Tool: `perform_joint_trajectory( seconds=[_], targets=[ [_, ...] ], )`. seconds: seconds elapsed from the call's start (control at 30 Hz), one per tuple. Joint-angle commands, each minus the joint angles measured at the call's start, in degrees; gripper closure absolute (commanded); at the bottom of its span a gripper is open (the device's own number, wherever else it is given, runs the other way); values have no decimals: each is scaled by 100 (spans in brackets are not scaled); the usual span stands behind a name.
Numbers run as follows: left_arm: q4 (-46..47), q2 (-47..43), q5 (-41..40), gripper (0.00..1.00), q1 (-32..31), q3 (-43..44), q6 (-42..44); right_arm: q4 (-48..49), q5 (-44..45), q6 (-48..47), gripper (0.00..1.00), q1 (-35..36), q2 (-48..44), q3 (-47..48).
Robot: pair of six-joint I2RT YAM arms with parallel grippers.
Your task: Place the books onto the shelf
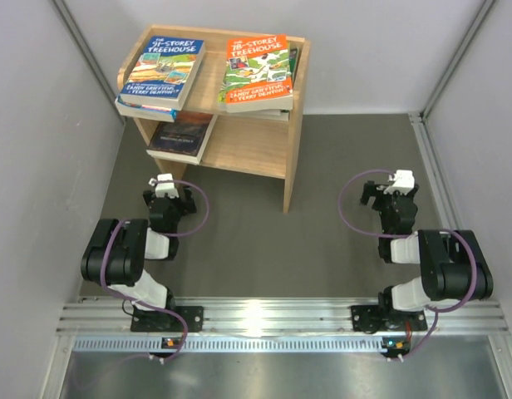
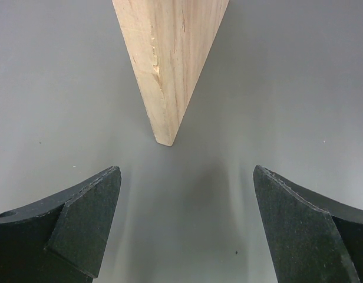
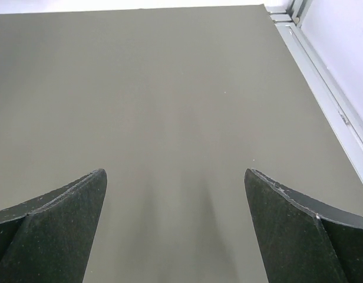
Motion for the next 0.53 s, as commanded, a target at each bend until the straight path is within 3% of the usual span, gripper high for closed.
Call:
perform_joint_trajectory(
  seconds=[0.0,0.5],
  targets=[
    [461,-60,-11,1,-13,56,6,152,-223,-124,0,42,-1,114],
    [462,-69,-11,1,-13,47,6,152,-232,-107,0,42,-1,123]
  ],
)
